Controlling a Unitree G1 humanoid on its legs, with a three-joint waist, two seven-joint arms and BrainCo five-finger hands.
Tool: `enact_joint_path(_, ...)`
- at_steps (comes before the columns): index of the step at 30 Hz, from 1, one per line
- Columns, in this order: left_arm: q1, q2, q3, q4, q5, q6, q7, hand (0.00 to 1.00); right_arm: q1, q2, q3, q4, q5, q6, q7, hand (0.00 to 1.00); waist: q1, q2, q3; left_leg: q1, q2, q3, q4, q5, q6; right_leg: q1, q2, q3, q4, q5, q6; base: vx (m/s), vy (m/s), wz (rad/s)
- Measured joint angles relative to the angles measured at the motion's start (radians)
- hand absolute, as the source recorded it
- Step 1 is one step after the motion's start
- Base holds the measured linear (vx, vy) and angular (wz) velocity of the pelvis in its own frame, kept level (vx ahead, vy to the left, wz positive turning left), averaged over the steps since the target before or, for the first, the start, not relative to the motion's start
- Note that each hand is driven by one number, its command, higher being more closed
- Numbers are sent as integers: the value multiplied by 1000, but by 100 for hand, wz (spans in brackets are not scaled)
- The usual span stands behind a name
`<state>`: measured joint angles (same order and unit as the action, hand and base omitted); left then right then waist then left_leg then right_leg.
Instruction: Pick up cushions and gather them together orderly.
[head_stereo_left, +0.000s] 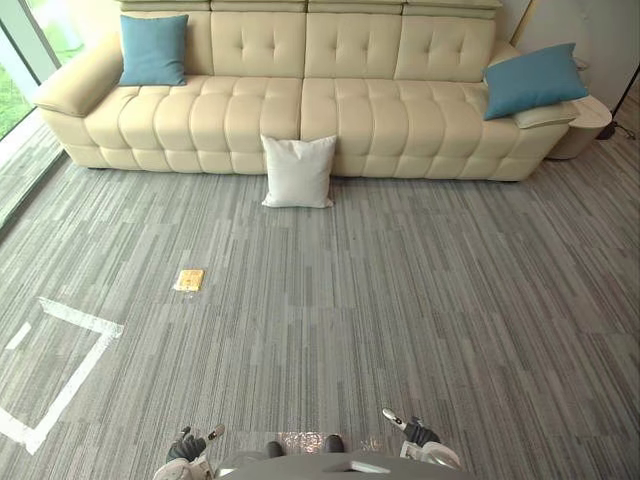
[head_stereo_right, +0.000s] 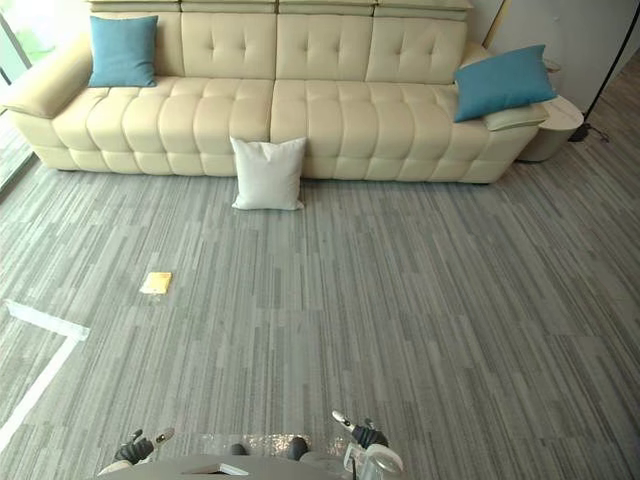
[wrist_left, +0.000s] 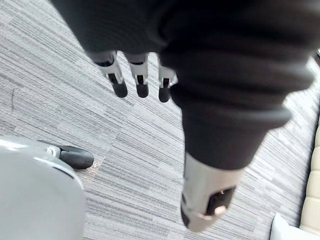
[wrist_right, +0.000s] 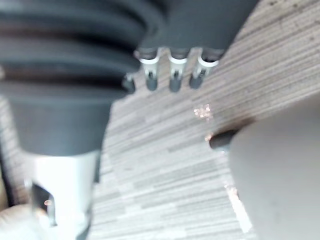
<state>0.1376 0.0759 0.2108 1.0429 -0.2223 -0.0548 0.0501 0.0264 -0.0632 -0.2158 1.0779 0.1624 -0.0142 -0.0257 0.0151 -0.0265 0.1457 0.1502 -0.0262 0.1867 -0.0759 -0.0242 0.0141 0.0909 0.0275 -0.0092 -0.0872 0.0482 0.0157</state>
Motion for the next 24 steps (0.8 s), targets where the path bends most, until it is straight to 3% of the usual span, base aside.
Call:
enact_joint_path(6,-8,3,0,-4,12,0,0,0,-2,6,-1,-2,-10,1,0,0,5,-3,9,-51,6,34,84,-66,5,-37,-6,18,31,-19,12,12,15,-21)
enact_joint_path(8,-11,8,-13,-15,12,0,0,0,-3,9,-4,-16,-11,-2,1,0,9,-2,20,-91,16,43,184,-141,17,-124,-23,-17,226,-125,48,63,40,-15)
enact_joint_path(10,-18,11,-22,-14,13,1,0,0,-2,14,-7,-42,-11,-3,1,0,8,0,33,-97,20,43,236,-172,31,-179,-40,-48,387,-174,75,81,52,-1)
enact_joint_path(12,-31,11,-23,-14,32,2,0,0,0,15,-22,-85,-11,-4,2,0,7,15,52,-90,26,37,289,-221,43,-304,-72,-110,680,-204,51,130,75,7)
enact_joint_path(14,-37,17,-15,-15,32,2,3,0,-3,16,-24,-88,-9,-7,2,0,11,-2,62,-41,26,33,302,-256,38,-357,-113,-158,831,-272,53,248,32,6)
enact_joint_path(16,-40,18,-16,-14,33,3,3,0,-8,16,-24,-87,-9,-8,2,0,6,-2,62,-5,43,26,291,-275,26,-373,-117,-201,806,-307,50,331,-26,8)
enact_joint_path(17,-49,18,-16,-13,33,3,4,0,-18,16,-26,-83,-8,-8,2,0,1,-2,62,17,57,19,261,-281,18,-404,-109,-240,722,-308,44,346,-50,10)
enact_joint_path(19,-60,10,-17,-9,33,5,4,0,-41,13,-33,-78,-7,-6,3,0,-18,12,70,46,81,10,223,-282,8,-437,-86,-276,585,-266,23,387,-74,17)
enact_joint_path(20,-71,-5,-23,-9,33,5,3,0,-60,8,-34,-80,-3,-7,4,0,-36,31,86,84,105,3,182,-279,1,-452,-56,-281,454,-186,14,605,-135,31)
enact_joint_path(22,-80,-16,-53,-7,37,5,2,0,-75,5,-33,-81,-4,-7,4,0,-57,27,97,134,113,-29,145,-277,-34,-477,-38,-266,272,-47,17,657,-206,48)
enact_joint_path(23,-87,-17,-61,-7,45,5,0,0,-71,3,-33,-80,-4,-7,3,0,-59,21,98,159,113,-58,145,-292,-63,-473,-39,-241,209,10,0,466,-199,52)
enact_joint_path(24,-91,-27,-60,-6,52,4,1,0,-72,-3,-37,-80,-4,-7,3,0,-61,28,102,179,123,-76,146,-300,-76,-467,-37,-229,222,124,-44,596,-279,43)
